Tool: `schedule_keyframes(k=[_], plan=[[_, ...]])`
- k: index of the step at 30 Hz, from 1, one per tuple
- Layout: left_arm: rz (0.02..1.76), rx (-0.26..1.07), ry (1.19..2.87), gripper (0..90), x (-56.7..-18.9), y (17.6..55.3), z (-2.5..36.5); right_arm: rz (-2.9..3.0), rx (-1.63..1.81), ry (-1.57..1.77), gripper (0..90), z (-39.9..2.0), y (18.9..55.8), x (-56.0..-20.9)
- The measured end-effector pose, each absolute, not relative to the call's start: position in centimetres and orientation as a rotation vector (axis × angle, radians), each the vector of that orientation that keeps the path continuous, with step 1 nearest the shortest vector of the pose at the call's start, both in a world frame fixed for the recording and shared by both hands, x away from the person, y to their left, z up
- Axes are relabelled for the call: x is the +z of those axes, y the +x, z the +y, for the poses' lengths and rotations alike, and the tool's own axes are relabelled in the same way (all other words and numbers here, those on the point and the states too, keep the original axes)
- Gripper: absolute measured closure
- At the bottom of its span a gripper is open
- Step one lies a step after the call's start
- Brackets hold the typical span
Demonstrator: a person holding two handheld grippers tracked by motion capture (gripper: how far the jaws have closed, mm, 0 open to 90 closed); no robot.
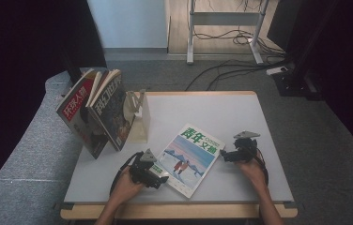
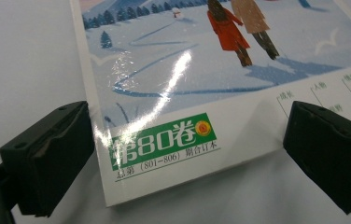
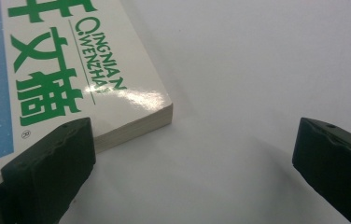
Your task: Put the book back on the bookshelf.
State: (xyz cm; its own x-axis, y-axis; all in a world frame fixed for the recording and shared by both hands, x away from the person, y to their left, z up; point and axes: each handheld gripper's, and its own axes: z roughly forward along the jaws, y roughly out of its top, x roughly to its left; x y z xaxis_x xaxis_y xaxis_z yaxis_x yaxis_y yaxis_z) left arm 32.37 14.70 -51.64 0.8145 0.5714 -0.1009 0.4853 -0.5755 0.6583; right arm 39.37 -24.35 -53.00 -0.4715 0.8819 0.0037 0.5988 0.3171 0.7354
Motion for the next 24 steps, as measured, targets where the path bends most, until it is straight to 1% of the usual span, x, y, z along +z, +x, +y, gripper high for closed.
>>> schedule_keyframes(k=[3,9,10,11,14,15,16,18,22,23,24], plan=[[0.746,0.181,2.315,1.4,-51.7,31.8,14.6,2.193,0.960,1.319,0.0,-24.2,40.0,-53.0],[0.729,0.132,2.309,2.5,-51.4,31.9,15.2,2.201,0.952,1.321,0.0,-23.7,41.1,-52.9],[0.739,0.165,2.295,2.3,-51.1,32.1,15.7,2.201,0.951,1.323,0.0,-23.5,41.3,-52.9],[0.739,0.165,2.295,2.1,-51.1,32.1,15.7,2.201,0.951,1.323,0.0,-23.5,41.3,-52.9],[0.811,0.257,2.265,1.3,-50.4,33.0,17.5,2.203,0.957,1.324,0.0,-23.5,41.5,-52.9],[0.811,0.257,2.265,1.3,-50.4,33.0,17.5,2.203,0.960,1.327,0.0,-23.5,41.5,-52.9],[0.855,0.283,2.248,1.4,-50.4,33.7,18.5,2.201,0.966,1.330,0.0,-23.5,41.5,-53.0],[0.893,0.295,2.245,1.6,-50.5,34.3,19.2,2.202,0.973,1.333,0.0,-23.6,41.6,-53.0],[0.933,0.276,2.251,0.4,-51.2,35.1,19.9,2.208,0.980,1.336,0.0,-23.7,41.6,-53.0],[0.952,0.239,2.224,0.0,-51.6,35.6,20.1,2.210,0.980,1.335,0.0,-23.7,41.7,-53.0],[0.961,0.234,2.211,0.0,-51.7,35.7,20.2,2.210,0.981,1.334,0.0,-23.7,41.7,-53.0]])
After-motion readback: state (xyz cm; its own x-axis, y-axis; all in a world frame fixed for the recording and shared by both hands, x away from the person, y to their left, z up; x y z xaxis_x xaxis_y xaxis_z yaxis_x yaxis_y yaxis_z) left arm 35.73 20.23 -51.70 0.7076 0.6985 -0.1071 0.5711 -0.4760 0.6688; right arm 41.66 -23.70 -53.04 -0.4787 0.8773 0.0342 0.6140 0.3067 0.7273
